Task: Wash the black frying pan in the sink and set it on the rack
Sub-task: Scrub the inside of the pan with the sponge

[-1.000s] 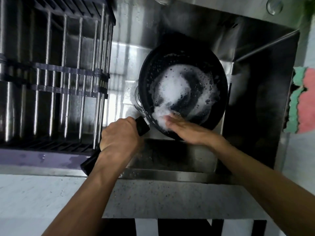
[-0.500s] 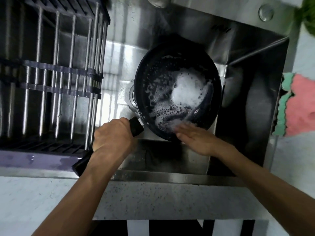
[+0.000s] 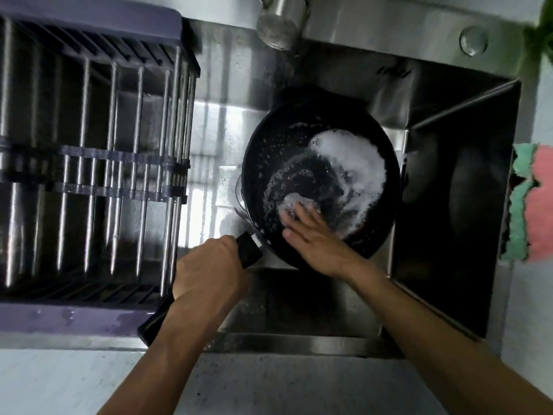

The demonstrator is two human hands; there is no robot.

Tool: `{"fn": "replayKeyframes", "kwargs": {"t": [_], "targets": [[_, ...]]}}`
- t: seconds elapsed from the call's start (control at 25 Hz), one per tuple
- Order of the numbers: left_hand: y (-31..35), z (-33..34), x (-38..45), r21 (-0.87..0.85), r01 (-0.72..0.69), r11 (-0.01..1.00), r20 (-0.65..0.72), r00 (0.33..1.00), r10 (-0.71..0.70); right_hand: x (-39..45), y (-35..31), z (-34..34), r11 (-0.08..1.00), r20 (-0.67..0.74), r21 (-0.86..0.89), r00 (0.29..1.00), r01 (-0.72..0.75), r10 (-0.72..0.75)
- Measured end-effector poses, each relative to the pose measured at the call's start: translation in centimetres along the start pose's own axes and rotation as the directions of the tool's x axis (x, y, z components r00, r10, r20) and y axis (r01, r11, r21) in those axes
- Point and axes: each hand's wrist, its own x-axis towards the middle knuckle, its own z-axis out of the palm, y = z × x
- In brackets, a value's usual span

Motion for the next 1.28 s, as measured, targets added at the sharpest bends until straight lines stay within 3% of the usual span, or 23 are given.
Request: {"fn": "replayKeyframes", "kwargs": {"t": [0.08,0.12,0.2,0.28,0.4,0.44,0.56,0.64,0.72,0.8,0.88,0.92,1.0,1.08,1.2,1.24,1.28], "targets": [[0.1,0.1,0.2,-0.001,0.011,1.0,0.005,1.0,-0.011,2.8,-2.2,-1.7,0.993,-0.094,0.057,0.99,0.108,-0.102],[0.1,0.1,0.2,-0.007,0.02,1.0,0.008,1.0,-0.02,4.0,-1.6,-4.0,0.995,-0.173,0.055,0.982,0.086,-0.075],[0.1,0.0,0.0,-0.001,0.009,1.0,0.014,1.0,-0.009,3.2,1.9,-5.9,0.994,-0.259,0.064,0.96,-0.092,0.106],[0.1,-0.1,0.0,0.009,0.001,1.0,0.008,1.0,-0.001,0.2,2.4,-2.4,0.984,-0.208,0.01,0.962,-0.178,0.176],[0.2,0.1,0.2,0.023,0.015,1.0,0.01,1.0,-0.015,2.8,-2.4,0.3,0.986,-0.175,0.077,0.975,0.151,-0.136],[0.1,0.2,0.3,0.026,0.019,0.999,0.013,1.0,-0.02,4.1,-2.8,-1.9,0.983,-0.185,0.126,0.977,0.132,-0.107],[0.1,0.6,0.4,0.039,0.013,0.999,0.009,1.0,-0.013,3.0,1.5,-4.5,0.974,-0.282,0.189,0.944,-0.122,0.172],[-0.1,0.6,0.5,0.045,0.022,0.999,0.008,1.0,-0.022,1.6,0.8,-0.7,0.992,-0.224,0.064,0.967,-0.11,0.122],[-0.1,0.8,0.5,0.039,0.024,0.999,0.006,1.0,-0.024,3.2,-1.1,-0.7,0.994,-0.218,0.083,0.974,0.077,-0.057],[0.0,0.9,0.5,0.037,0.01,0.999,-0.001,1.0,-0.01,3.9,-0.7,-4.3,0.981,-0.282,0.194,0.956,-0.03,0.085],[-0.1,0.8,0.6,0.029,0.005,1.0,-0.011,1.0,-0.005,2.2,1.8,-4.7,0.969,-0.3,0.181,0.928,-0.171,0.22],[-0.2,0.8,0.6,0.029,0.005,1.0,-0.014,1.0,-0.005,1.2,1.9,-2.7,0.971,-0.256,0.122,0.939,-0.203,0.229],[-0.2,0.9,0.4,0.032,0.003,0.999,-0.013,1.0,-0.003,1.7,-0.7,0.7,0.995,-0.176,0.065,0.981,-0.069,0.079],[-0.1,0.9,0.4,0.032,-0.007,0.999,-0.025,1.0,0.007,3.9,-2.0,-1.5,0.993,-0.199,0.118,0.98,0.017,0.006],[-0.2,1.0,0.5,0.053,-0.004,0.999,-0.028,1.0,0.005,2.7,0.9,-3.9,0.965,-0.281,0.159,0.928,-0.208,0.246],[-0.2,1.0,0.5,0.051,0.0,0.999,-0.029,1.0,0.001,1.7,1.1,-2.4,0.957,-0.255,0.143,0.925,-0.251,0.281],[-0.1,1.0,0.5,0.052,0.002,0.999,-0.026,1.0,0.0,1.2,-0.5,0.0,0.974,-0.214,0.102,0.952,-0.2,0.218]]}}
